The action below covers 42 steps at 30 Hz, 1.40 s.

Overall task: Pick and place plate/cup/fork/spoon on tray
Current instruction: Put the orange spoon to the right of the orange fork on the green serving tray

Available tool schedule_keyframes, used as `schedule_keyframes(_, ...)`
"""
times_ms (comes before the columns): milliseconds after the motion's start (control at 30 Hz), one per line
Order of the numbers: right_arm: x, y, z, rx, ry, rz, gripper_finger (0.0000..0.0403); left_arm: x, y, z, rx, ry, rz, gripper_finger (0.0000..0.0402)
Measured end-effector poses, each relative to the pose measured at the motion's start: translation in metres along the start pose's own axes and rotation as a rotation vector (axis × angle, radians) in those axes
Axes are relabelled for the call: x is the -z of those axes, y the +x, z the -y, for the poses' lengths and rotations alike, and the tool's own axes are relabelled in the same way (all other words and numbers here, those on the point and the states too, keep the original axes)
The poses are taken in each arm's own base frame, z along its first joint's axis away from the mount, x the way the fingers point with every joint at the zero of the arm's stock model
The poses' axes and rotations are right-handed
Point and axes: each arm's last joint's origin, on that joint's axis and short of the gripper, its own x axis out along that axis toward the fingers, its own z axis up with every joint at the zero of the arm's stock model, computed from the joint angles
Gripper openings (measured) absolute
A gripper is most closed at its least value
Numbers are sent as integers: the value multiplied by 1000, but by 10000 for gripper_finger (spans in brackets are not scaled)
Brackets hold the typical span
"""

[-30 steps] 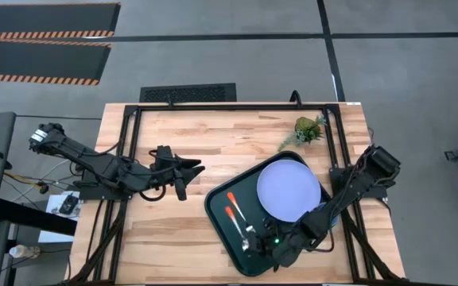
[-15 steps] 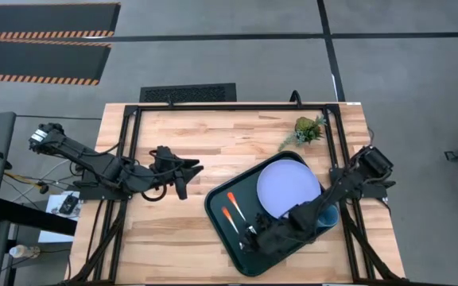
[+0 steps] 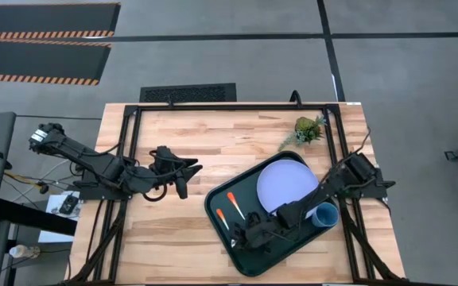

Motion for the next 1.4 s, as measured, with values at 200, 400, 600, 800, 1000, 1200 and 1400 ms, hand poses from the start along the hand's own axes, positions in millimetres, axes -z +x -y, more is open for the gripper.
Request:
schedule_keyframes(200, -3, -1, 2, 24, -1, 24, 17, 0, 0, 0, -1, -5, -2, 121)
schedule_keyframes(400, -8, 0, 0, 43, 7, 45, 30, 0, 0, 0, -1, -10, -2, 121)
schedule_keyframes(600, -21, 0, -5, 74, 17, 73, 28, 0, 0, 0, -1, -12, -1, 121)
schedule_keyframes(800, -21, -1, -5, 76, 4, 73, 40, 0, 0, 0, -3, -12, 0, 121)
schedule_keyframes(1000, -21, 0, -5, 76, 2, 74, 63, 1, 0, -1, -11, -6, 0, 121)
schedule_keyframes(1200, -21, -1, -5, 74, 1, 75, 81, 1, 0, -1, -12, -4, -1, 121)
schedule_keyframes(1400, -21, -1, -5, 74, 1, 75, 102, 1, 0, -1, -14, 0, -4, 121)
